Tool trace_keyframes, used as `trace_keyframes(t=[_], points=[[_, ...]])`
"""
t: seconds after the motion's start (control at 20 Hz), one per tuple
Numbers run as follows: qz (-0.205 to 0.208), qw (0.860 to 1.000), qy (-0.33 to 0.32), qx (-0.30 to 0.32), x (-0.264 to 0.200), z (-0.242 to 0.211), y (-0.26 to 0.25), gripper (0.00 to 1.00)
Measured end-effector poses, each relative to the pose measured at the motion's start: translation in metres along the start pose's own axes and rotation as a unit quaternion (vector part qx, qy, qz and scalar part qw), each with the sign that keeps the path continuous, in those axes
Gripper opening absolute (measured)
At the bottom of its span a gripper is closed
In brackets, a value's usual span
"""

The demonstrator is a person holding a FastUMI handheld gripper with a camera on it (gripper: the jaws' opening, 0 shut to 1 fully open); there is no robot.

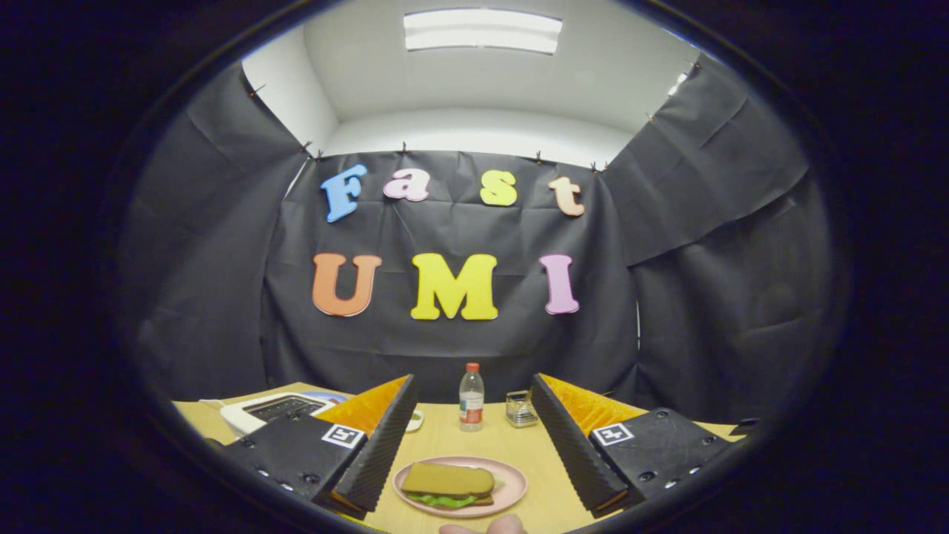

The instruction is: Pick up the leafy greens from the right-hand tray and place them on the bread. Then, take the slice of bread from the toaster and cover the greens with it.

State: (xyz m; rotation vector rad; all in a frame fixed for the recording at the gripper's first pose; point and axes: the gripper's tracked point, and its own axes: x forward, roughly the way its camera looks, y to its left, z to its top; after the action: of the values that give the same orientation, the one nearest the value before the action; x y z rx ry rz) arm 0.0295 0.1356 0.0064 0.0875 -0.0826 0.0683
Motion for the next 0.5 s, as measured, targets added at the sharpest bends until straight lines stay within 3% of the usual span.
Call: trace_keyframes(t=[0.15,0.5], points=[[0.015,1.000,-0.006,-0.009,-0.007,-0.003,0.010,0.96],[0.001,1.000,0.000,0.017,-0.009,-0.014,0.005,0.97]])
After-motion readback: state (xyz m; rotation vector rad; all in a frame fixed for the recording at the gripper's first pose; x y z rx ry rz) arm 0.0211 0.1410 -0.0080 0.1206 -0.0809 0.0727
